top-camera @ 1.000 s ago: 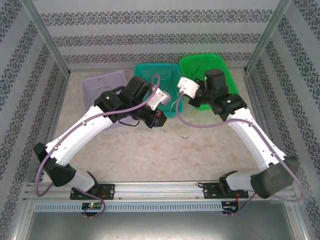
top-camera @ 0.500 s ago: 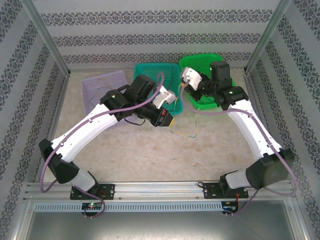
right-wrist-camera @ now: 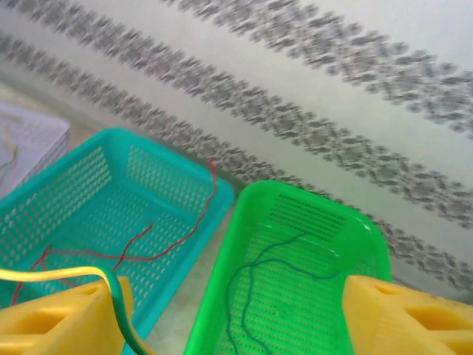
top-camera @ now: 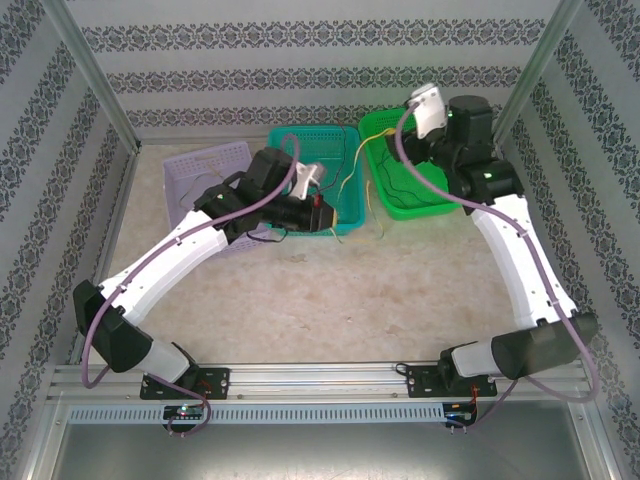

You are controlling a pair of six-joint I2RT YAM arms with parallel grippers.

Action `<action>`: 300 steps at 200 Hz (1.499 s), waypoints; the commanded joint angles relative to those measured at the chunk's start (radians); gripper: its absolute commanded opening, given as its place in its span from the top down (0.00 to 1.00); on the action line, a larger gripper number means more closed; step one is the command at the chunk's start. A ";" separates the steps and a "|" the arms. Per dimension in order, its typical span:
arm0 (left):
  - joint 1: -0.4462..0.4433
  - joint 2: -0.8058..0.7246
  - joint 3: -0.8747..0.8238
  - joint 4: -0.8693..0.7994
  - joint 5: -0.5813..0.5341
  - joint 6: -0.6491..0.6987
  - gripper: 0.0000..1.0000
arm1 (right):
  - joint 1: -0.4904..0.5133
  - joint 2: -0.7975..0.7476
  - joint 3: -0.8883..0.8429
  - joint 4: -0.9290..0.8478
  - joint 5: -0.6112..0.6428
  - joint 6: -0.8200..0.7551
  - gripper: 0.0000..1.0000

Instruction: Untangle the cables

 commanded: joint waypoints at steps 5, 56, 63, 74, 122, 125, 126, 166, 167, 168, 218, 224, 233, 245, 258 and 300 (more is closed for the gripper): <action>0.050 -0.040 -0.022 0.126 0.016 -0.145 1.00 | -0.022 -0.057 0.079 -0.090 0.140 0.245 0.22; 0.091 -0.040 -0.015 0.199 0.120 -0.187 1.00 | -0.046 -0.065 0.112 -0.185 0.223 0.251 0.17; 0.087 -0.029 -0.005 0.180 0.146 -0.173 1.00 | -0.049 -0.057 0.119 -0.175 0.240 0.219 0.17; 0.078 -0.010 0.013 0.143 0.205 -0.140 1.00 | -0.053 -0.031 0.153 -0.164 0.258 0.170 0.17; -0.052 0.089 0.050 -0.078 0.372 0.069 1.00 | -0.055 0.184 0.413 -0.136 0.306 -0.030 0.16; -0.060 0.094 0.051 -0.093 0.372 0.078 1.00 | -0.057 0.196 0.421 -0.132 0.309 -0.048 0.16; -0.062 0.094 0.052 -0.097 0.372 0.080 1.00 | -0.057 0.199 0.423 -0.130 0.310 -0.054 0.16; -0.097 0.102 0.056 -0.210 0.285 0.155 1.00 | -0.058 0.316 0.404 -0.001 0.448 -0.376 0.14; -0.097 0.101 0.058 -0.212 0.281 0.156 1.00 | -0.058 0.318 0.404 0.003 0.453 -0.380 0.14; -0.097 0.101 0.058 -0.215 0.276 0.157 1.00 | -0.058 0.320 0.405 0.006 0.457 -0.383 0.14; -0.078 0.066 0.043 -0.194 0.115 0.104 1.00 | -0.059 0.271 0.446 -0.054 0.458 -0.036 0.15; -0.072 0.061 0.039 -0.180 0.099 0.088 1.00 | -0.058 0.240 0.419 -0.057 0.454 0.018 0.16; -0.060 0.053 0.031 -0.154 0.078 0.062 1.00 | -0.058 0.193 0.373 -0.060 0.461 0.100 0.17; -0.039 0.044 0.023 -0.127 0.055 0.022 1.00 | -0.060 0.122 0.315 -0.078 0.472 0.225 0.18; -0.016 0.038 0.017 -0.101 0.024 -0.020 1.00 | -0.062 0.039 0.249 -0.102 0.436 0.372 0.22; 0.074 -0.029 -0.062 0.098 -0.070 -0.189 1.00 | 0.014 -0.181 -0.042 -0.221 0.120 0.873 0.30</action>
